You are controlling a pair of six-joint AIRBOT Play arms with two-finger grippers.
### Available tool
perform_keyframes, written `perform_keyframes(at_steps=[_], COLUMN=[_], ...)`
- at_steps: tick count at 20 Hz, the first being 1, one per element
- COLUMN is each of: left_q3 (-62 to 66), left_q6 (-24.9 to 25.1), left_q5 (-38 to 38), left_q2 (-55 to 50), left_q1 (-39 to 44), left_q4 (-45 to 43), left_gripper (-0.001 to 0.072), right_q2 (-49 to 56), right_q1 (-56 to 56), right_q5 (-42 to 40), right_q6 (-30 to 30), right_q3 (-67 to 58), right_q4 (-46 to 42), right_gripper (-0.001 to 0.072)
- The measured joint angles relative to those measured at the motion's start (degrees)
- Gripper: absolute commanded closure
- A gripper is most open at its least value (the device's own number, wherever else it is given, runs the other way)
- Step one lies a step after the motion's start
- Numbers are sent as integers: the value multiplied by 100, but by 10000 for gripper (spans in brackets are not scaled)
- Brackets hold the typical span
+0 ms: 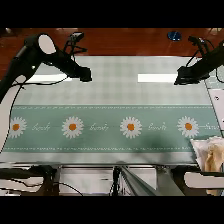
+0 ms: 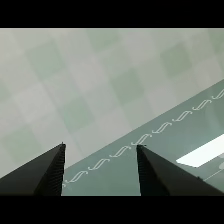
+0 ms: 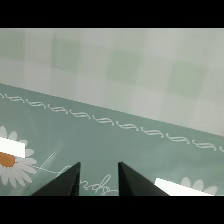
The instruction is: Fold the shirts.
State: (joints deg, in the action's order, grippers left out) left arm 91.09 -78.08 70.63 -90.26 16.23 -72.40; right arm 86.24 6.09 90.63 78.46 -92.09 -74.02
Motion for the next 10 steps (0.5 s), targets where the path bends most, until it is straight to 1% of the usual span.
perform_keyframes(at_steps=[10], left_q3=[2], left_q6=[-63], left_q5=[-13], left_q2=[-24], left_q1=[22], left_q4=[-9], left_gripper=[184], right_q2=[0], right_q1=[-17], right_q5=[83], right_q6=[24], right_q3=[4], right_q4=[184], right_gripper=[397])
